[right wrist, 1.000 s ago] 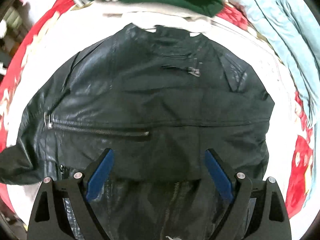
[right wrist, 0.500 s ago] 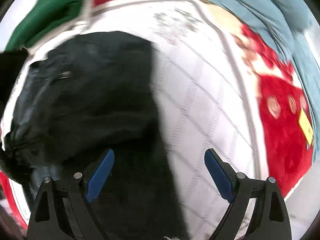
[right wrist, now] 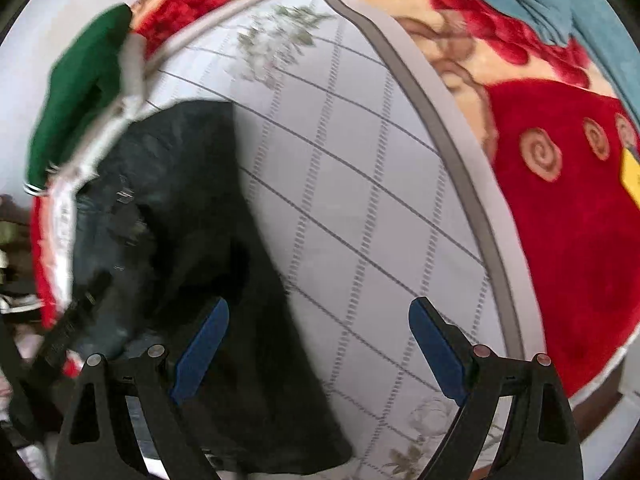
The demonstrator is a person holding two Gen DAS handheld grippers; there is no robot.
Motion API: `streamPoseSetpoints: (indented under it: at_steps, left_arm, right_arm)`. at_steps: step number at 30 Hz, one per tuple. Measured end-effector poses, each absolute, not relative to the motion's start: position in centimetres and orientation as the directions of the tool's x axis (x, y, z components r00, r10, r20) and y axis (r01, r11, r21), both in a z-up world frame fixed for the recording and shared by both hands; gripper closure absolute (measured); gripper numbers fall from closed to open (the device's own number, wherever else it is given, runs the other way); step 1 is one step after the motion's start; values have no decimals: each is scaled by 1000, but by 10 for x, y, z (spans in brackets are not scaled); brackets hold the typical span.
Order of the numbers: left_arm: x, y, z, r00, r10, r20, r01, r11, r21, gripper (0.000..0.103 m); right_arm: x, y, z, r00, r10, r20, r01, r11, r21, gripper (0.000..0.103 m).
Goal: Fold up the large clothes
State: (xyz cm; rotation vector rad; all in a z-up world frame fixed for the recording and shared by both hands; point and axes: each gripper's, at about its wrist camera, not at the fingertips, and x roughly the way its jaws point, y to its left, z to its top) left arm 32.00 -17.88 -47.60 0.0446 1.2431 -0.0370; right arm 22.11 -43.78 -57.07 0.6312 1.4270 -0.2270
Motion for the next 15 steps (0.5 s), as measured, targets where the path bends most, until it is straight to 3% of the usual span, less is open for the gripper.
streamPoseSetpoints:
  at_steps: [2,5,8,13,15]
  left_arm:
    - [311,-154,-470,331,29,-943,-10,1000,27,5]
    - [294,-97,-464,332,177,-927,-146,980,135,5]
    - [282,-34,-469,275,336,-901,-295,921,253,5]
    - [276,34,-485,154,457,-876,-433,828,356,5]
    - [277,46,-487,138,492,-860,-455,802,386,5]
  right_arm:
    - [238,-432,-565,179,302,-936,482,803,351,10]
    - [280,-405,-565,198,453,-869,385,779,494,10]
    - [318,-363,-575,159,524,-836,276,790,548,10]
    - [368,-291,-639,-46,468,-882,132,878,459,11]
    - [373,-271,-667,-152,463,-873,126,885,448,41]
